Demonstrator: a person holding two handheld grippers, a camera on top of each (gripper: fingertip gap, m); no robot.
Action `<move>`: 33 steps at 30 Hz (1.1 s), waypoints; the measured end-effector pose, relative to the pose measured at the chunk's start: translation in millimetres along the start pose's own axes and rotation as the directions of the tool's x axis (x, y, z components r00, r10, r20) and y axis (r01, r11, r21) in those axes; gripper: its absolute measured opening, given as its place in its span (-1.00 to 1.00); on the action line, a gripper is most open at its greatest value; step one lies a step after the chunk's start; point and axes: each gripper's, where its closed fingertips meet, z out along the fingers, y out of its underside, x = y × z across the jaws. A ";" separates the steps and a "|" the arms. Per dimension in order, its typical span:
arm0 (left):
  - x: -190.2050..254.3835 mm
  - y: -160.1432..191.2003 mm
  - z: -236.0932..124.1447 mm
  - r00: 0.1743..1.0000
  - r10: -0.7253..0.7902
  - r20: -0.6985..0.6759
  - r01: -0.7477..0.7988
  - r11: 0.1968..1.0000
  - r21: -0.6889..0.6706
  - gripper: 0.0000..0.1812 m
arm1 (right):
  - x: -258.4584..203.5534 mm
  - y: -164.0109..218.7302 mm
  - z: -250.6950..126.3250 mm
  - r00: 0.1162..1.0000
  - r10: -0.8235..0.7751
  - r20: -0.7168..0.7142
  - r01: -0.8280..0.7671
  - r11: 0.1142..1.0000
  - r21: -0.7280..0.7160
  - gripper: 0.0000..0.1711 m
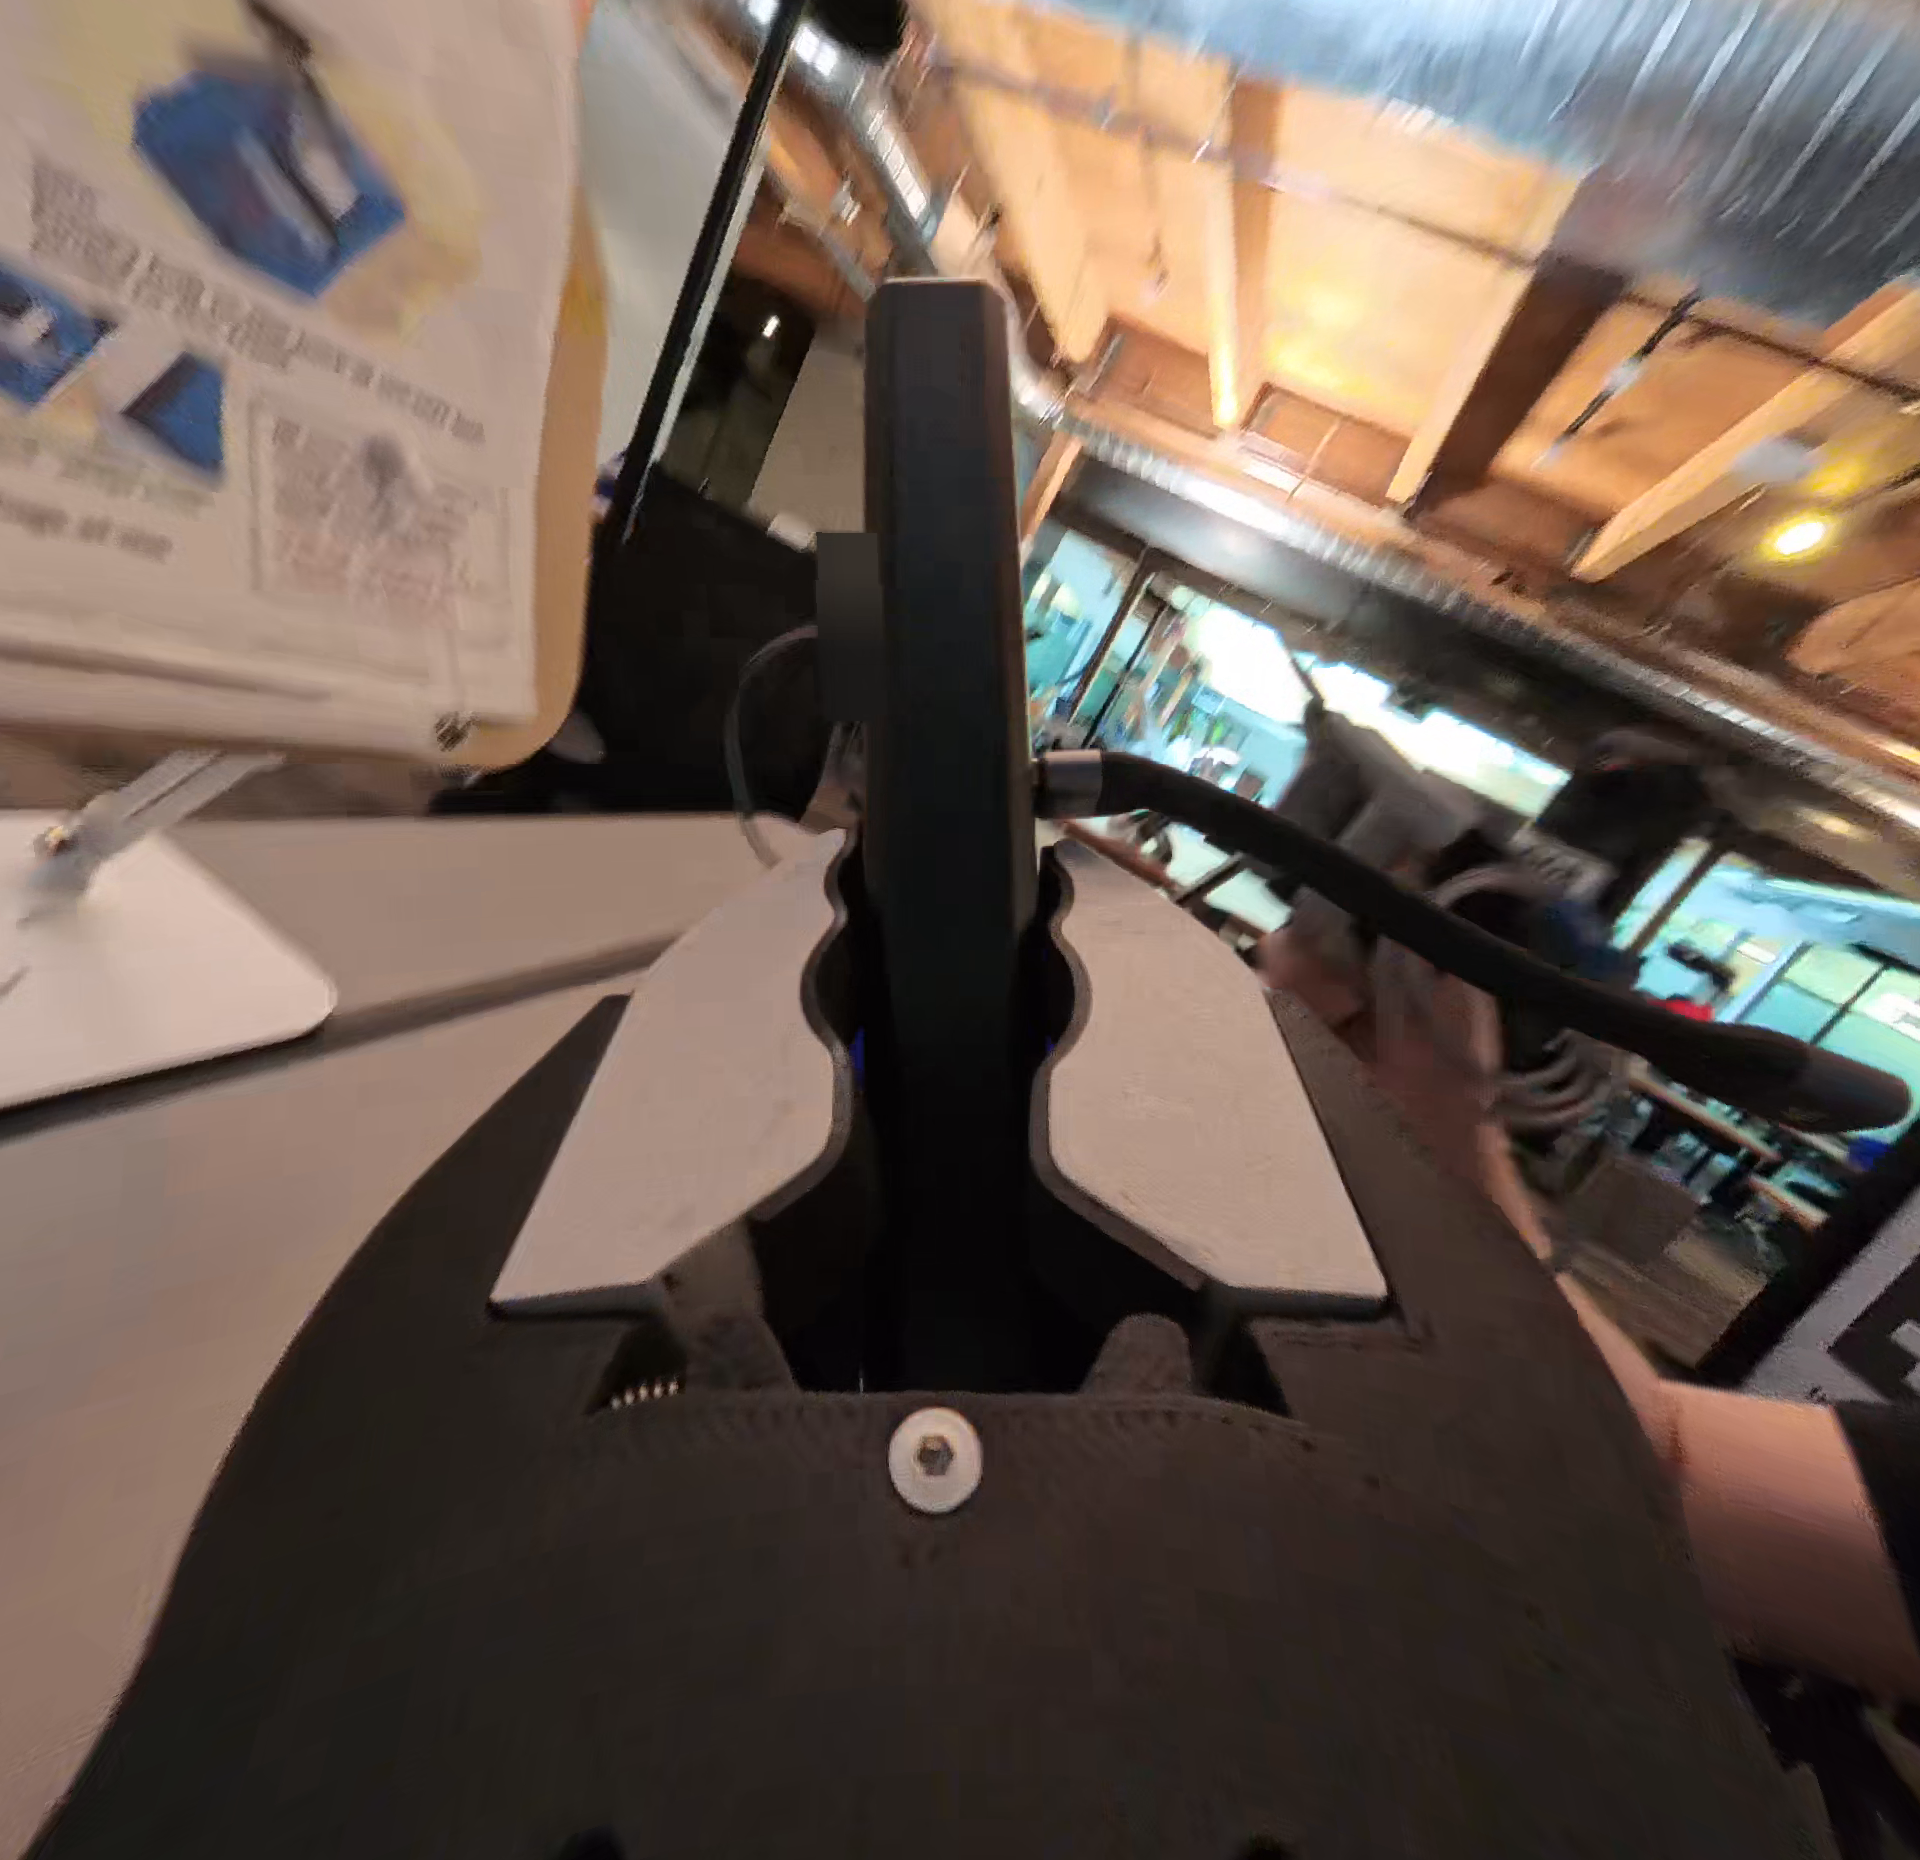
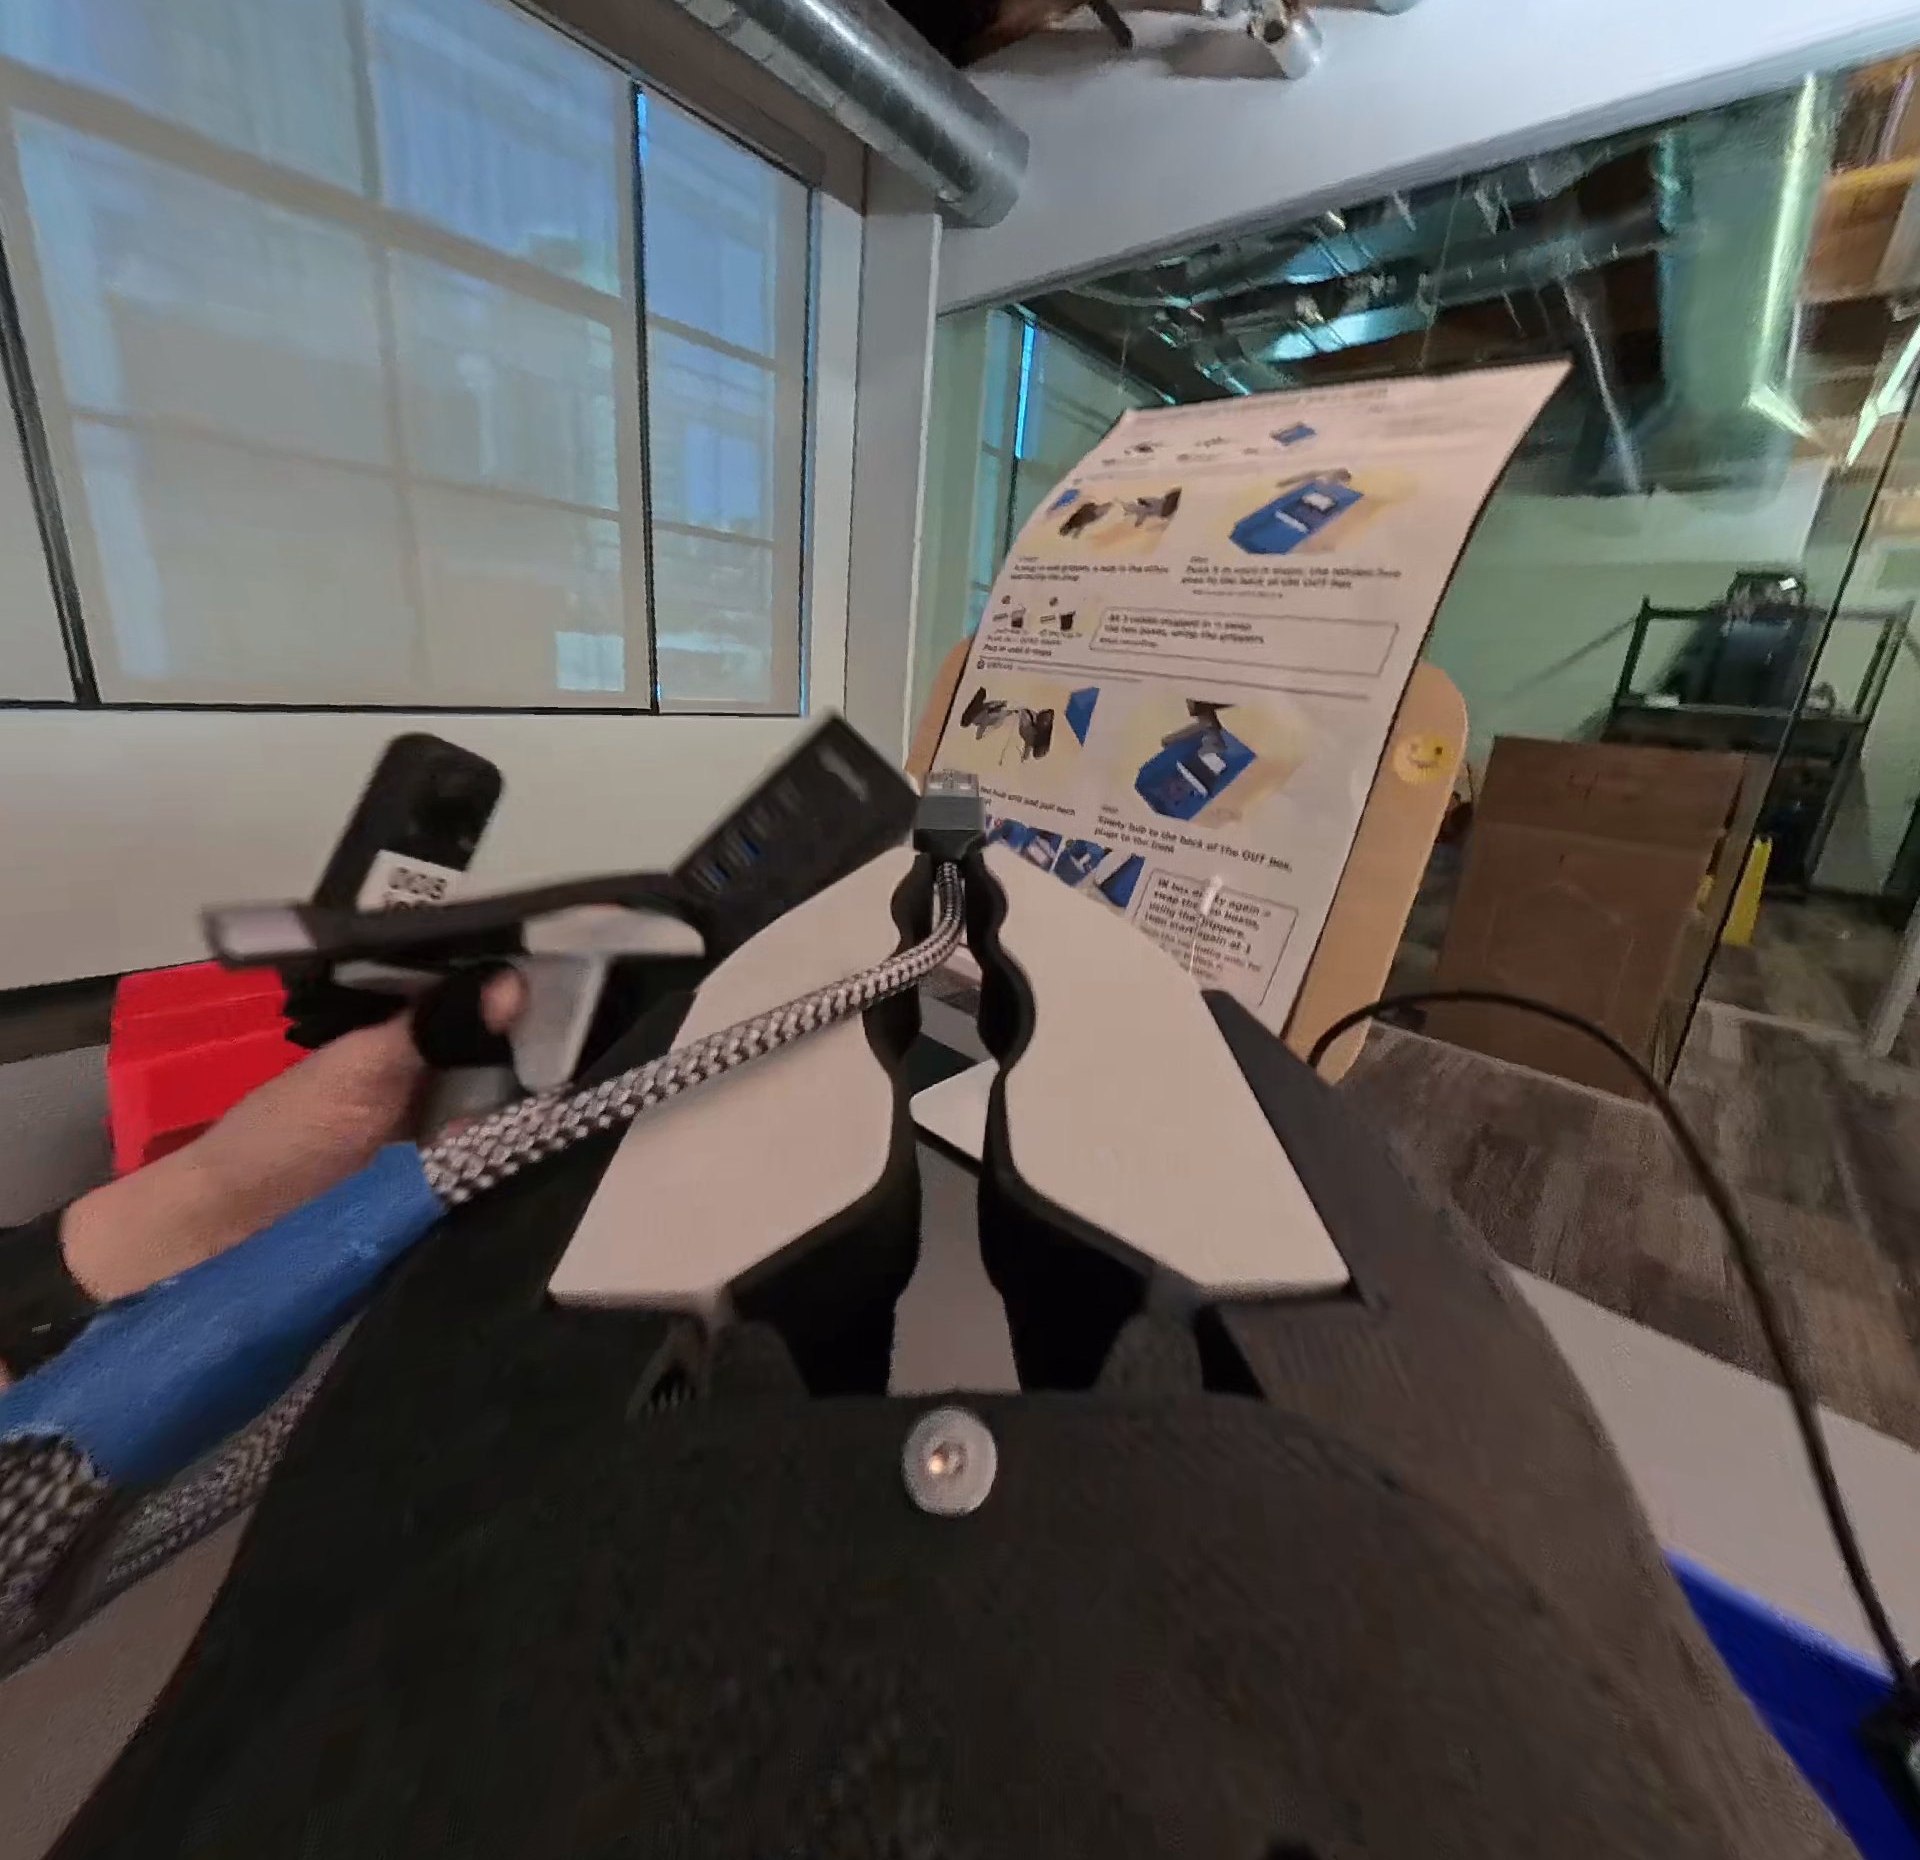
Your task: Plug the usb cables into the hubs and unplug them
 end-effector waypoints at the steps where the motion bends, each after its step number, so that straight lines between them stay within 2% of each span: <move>1: 14.0 -6.8 2.7 1.000 0.006 -0.031 -0.005 1.000 0.026 -0.66 | -1.6 6.7 3.0 1.000 0.010 -0.014 -0.011 1.000 -0.010 -0.92; 5: 71.1 -5.9 26.4 0.990 0.071 -0.123 -0.067 0.997 0.034 -0.67 | -15.1 26.4 11.8 0.996 -0.045 -0.078 0.042 0.998 -0.047 -0.92; 12: 123.3 23.0 57.3 0.972 0.158 -0.172 -0.163 0.986 -0.019 -0.66 | -21.4 -2.1 -0.2 0.976 -0.144 -0.165 0.154 0.987 0.047 -0.93; 17: 124.4 37.7 59.8 0.967 0.201 -0.154 -0.223 0.963 -0.149 -0.67 | -27.7 -15.5 -4.0 0.968 -0.197 -0.153 0.211 0.974 0.083 -0.93; 22: 120.4 44.5 61.1 0.967 0.201 -0.156 -0.226 0.961 -0.161 -0.67 | -39.3 -13.3 -0.2 0.964 -0.240 -0.112 0.249 0.966 0.070 -0.92; 30: 123.5 47.4 57.6 0.963 0.167 -0.212 -0.207 0.961 -0.182 -0.67 | -44.4 -8.2 2.8 0.987 -0.157 -0.033 0.159 0.983 0.094 -0.92; 33: 120.5 46.4 55.9 0.955 0.224 -0.195 -0.262 0.945 -0.197 -0.68 | -46.5 -6.5 3.9 0.988 -0.155 -0.006 0.155 0.983 0.095 -0.93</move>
